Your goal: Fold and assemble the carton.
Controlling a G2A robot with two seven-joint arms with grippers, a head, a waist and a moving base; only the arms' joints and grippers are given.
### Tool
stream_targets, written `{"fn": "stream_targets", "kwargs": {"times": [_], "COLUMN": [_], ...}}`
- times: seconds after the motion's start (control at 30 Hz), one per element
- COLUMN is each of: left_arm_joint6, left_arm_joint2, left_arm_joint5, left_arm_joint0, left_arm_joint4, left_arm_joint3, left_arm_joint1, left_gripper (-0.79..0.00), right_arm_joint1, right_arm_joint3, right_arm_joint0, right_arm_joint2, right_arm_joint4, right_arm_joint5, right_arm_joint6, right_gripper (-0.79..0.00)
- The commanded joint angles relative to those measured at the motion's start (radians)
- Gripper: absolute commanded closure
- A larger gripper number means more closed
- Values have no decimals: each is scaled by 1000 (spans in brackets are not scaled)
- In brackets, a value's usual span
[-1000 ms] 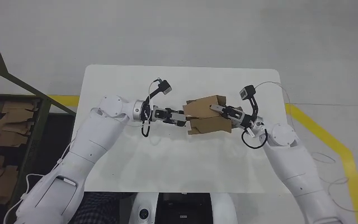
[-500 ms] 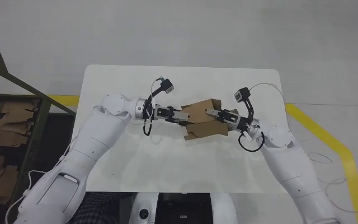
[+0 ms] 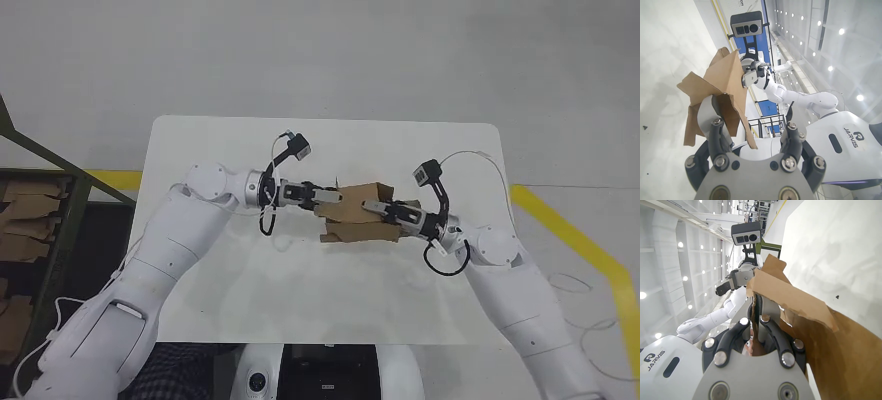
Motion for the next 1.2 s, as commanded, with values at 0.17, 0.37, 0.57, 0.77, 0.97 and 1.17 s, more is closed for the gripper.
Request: {"fn": "stream_targets", "kwargs": {"times": [0.17, 0.37, 0.57, 0.77, 0.97, 1.17], "left_arm_joint6": [10, 10, 17, 10, -2, -18], "left_arm_joint2": [9, 15, 18, 15, -3, -24], "left_arm_joint5": [-6, -12, -17, -20, -15, 3], "left_arm_joint0": [-26, -41, -50, -48, -28, -4], "left_arm_joint4": [0, 3, 12, 10, -3, -11], "left_arm_joint3": [28, 47, 59, 58, 39, 15], "left_arm_joint1": [-10, -17, -22, -24, -19, -11], "left_gripper": [-625, -631, -616, -619, -628, -628], "right_arm_joint1": [-1, -1, -1, -1, -2, -2], "right_arm_joint3": [-2, -1, 0, 9, 26, 33], "right_arm_joint0": [0, 2, 6, 9, 14, 15], "right_arm_joint2": [-4, -6, -13, -11, 5, 19], "right_arm_joint4": [-9, -10, -27, -27, 3, 23], "right_arm_joint5": [0, -2, -9, -9, 9, 16], "right_arm_joint6": [9, 17, 43, 35, 8, -9], "right_gripper": [0, 0, 0, 0, 0, 0]}}
